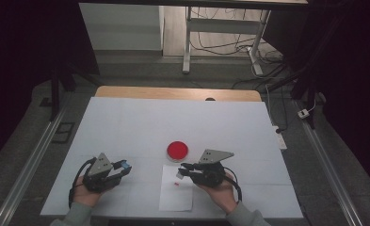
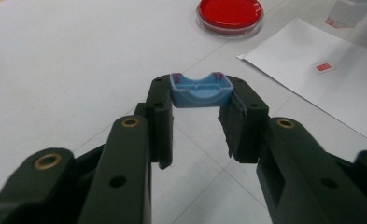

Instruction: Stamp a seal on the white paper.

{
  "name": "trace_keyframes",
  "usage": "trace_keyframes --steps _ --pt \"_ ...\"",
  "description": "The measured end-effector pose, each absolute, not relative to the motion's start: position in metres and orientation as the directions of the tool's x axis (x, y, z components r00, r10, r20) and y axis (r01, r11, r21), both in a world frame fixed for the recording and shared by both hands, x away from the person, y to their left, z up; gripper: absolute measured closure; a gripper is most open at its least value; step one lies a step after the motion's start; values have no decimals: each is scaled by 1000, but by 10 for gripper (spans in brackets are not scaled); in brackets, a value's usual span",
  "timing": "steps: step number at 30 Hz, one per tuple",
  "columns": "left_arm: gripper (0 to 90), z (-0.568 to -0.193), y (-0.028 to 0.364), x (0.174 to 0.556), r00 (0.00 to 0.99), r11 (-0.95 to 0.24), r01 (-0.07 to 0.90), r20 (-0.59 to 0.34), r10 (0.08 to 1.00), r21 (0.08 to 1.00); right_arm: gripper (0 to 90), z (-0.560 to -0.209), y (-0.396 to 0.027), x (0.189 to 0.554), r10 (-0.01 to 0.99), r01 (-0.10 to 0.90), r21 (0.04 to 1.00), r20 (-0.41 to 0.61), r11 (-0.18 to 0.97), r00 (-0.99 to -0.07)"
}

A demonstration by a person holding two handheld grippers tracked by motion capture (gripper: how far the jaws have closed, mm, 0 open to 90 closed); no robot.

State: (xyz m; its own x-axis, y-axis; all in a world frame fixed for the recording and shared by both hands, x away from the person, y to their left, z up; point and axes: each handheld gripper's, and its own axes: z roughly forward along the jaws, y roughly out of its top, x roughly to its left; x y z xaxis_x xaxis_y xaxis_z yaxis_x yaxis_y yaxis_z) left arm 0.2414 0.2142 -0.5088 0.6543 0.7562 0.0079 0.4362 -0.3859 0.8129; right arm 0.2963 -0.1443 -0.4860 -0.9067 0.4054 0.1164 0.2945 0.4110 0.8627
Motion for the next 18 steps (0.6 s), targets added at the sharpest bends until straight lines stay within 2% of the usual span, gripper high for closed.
trace_keyframes --steps 18 --pt "654 -510 211 242 660 -391 437 7 751 810 755 -475 -157 301 438 305 890 137 339 -888"
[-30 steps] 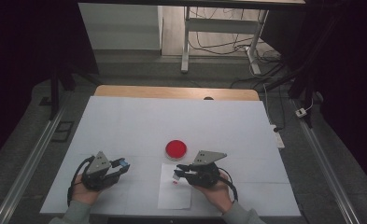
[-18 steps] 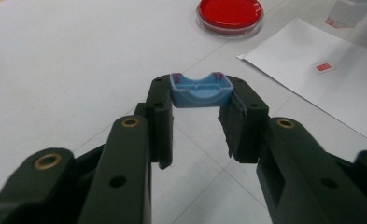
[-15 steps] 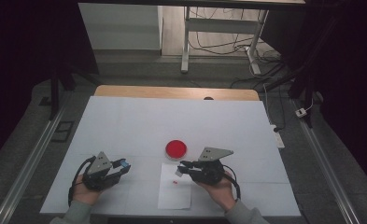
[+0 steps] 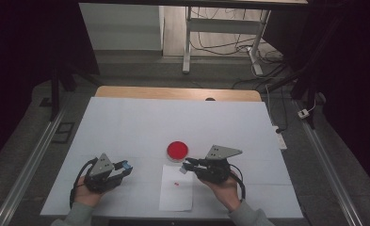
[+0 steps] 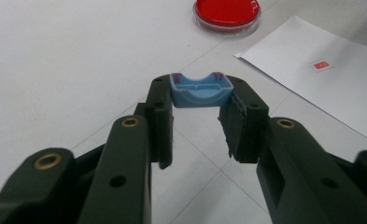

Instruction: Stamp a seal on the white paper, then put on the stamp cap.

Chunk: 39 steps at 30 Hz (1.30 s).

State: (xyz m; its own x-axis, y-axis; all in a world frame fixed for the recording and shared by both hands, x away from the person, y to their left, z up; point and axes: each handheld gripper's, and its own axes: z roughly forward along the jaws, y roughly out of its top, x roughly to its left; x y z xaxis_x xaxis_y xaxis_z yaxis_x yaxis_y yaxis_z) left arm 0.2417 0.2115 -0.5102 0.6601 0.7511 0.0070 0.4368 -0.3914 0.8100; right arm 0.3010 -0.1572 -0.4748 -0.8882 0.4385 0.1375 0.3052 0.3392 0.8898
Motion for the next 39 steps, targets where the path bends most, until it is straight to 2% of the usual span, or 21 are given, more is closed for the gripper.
trace_keyframes --steps 8,39 --pt "654 -510 212 242 660 -390 438 5 751 810 755 -469 -162 301 447 315 901 160 299 -880" --pt "654 -510 206 242 672 -402 432 10 741 807 755 -466 -164 301 452 306 908 153 286 -879"
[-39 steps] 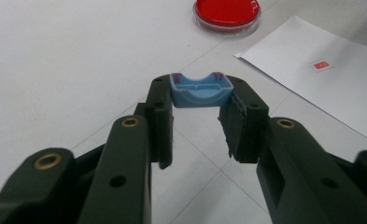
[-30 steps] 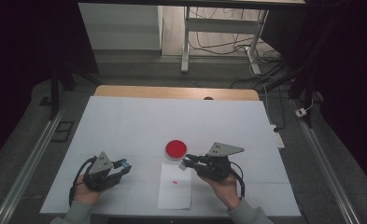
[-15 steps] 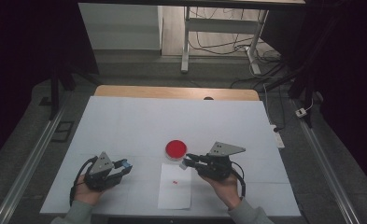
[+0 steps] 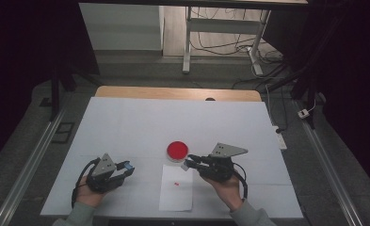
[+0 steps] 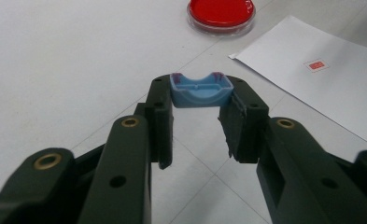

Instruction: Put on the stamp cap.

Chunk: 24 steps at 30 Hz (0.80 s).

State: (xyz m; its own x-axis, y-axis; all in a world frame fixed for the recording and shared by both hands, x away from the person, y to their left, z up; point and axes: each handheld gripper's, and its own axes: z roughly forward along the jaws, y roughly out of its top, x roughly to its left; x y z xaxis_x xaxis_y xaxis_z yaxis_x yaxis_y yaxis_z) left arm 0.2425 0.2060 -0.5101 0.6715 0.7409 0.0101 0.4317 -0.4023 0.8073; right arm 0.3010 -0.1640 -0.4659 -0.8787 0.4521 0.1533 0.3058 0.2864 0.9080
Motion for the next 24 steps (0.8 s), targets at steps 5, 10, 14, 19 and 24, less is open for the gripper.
trace_keyframes --steps 5,10,14,19,24 --pt "654 -510 203 243 678 -409 428 13 735 806 754 -466 -163 300 449 304 909 153 284 -880" --pt "654 -510 197 244 690 -418 420 16 724 805 754 -465 -163 300 451 300 911 150 282 -880" --pt "653 -510 194 244 694 -426 417 20 719 803 754 -464 -163 299 451 298 913 149 280 -880" --pt "653 -510 190 244 699 -429 415 21 715 803 754 -463 -163 299 450 294 916 147 274 -881" --pt "653 -509 185 245 708 -439 409 25 706 800 754 -463 -162 298 450 292 917 148 270 -881"
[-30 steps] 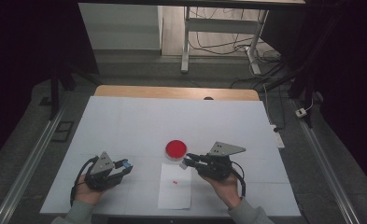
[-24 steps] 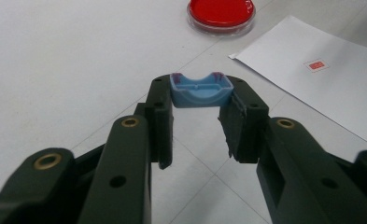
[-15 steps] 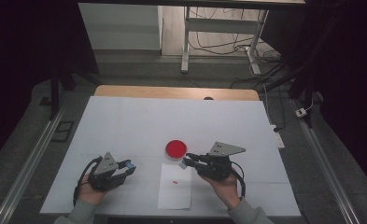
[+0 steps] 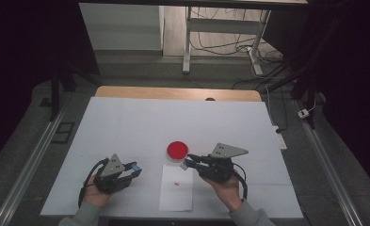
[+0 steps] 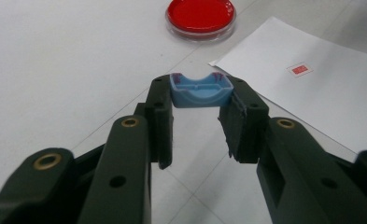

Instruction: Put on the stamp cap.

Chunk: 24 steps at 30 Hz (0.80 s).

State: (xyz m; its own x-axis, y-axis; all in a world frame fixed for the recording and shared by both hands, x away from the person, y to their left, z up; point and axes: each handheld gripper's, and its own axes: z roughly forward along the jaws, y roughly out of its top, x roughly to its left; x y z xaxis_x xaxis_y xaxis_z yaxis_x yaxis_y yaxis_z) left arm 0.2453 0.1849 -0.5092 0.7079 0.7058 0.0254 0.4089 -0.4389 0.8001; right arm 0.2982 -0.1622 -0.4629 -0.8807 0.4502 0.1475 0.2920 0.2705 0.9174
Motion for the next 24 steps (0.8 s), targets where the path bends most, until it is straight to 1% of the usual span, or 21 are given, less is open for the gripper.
trace_keyframes --steps 24 --pt "653 -509 164 248 742 -470 384 37 670 795 753 -462 -159 296 448 287 921 147 263 -882"
